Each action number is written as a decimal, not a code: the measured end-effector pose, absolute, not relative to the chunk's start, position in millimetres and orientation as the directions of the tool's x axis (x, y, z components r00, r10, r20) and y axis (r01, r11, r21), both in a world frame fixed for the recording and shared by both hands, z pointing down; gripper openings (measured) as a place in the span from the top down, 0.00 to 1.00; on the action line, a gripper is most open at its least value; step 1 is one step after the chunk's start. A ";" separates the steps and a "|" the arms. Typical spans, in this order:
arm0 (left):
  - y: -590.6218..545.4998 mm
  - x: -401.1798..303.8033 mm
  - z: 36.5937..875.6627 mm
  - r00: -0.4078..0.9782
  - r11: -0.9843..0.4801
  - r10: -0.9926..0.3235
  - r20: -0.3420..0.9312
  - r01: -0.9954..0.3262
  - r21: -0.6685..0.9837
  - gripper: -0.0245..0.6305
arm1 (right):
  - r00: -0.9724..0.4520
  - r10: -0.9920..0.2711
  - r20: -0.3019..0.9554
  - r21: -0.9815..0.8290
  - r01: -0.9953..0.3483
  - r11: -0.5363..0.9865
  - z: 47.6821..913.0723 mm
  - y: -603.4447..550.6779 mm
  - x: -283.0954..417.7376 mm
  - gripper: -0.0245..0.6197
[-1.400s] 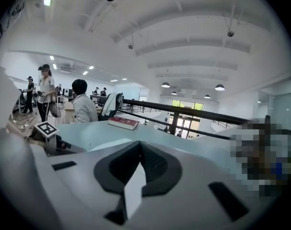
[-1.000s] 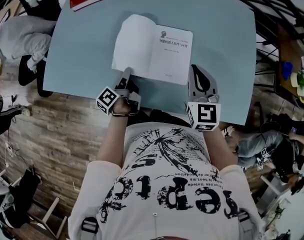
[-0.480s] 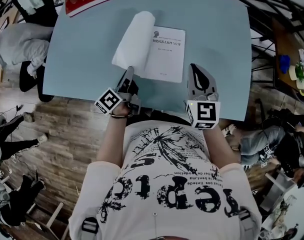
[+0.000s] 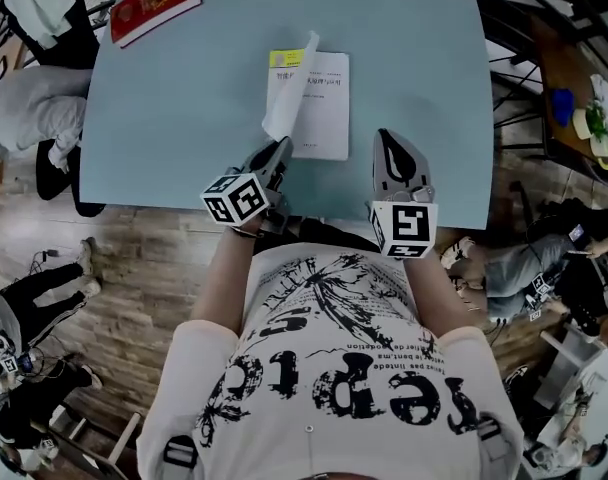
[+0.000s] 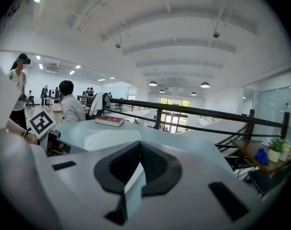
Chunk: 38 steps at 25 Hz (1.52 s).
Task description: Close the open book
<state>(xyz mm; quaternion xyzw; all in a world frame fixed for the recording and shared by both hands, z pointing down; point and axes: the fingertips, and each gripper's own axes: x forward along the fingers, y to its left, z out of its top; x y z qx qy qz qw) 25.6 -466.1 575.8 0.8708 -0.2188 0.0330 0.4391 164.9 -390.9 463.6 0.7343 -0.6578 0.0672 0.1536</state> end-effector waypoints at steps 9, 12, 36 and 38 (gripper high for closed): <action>-438.5 60.5 615.3 0.844 -0.672 -0.233 0.483 -0.499 0.548 0.91 | 0.153 -0.932 0.328 0.050 -0.988 -0.144 478.7 -374.0 194.2 0.95; -431.7 66.0 627.2 0.806 -0.710 -0.209 0.553 -0.514 0.481 0.89 | 0.165 -0.928 0.334 0.038 -0.986 -0.162 481.8 -369.6 201.7 0.95; -461.9 36.2 515.6 0.829 -0.808 -0.364 0.425 -0.508 0.299 0.88 | 0.065 -0.975 0.214 -0.021 -0.997 -0.071 434.0 -404.1 161.5 0.95; -472.4 28.7 489.5 0.836 -0.812 -0.399 0.377 -0.513 0.278 0.92 | 0.064 -0.979 0.195 -0.018 -0.997 -0.068 423.5 -409.9 154.2 0.95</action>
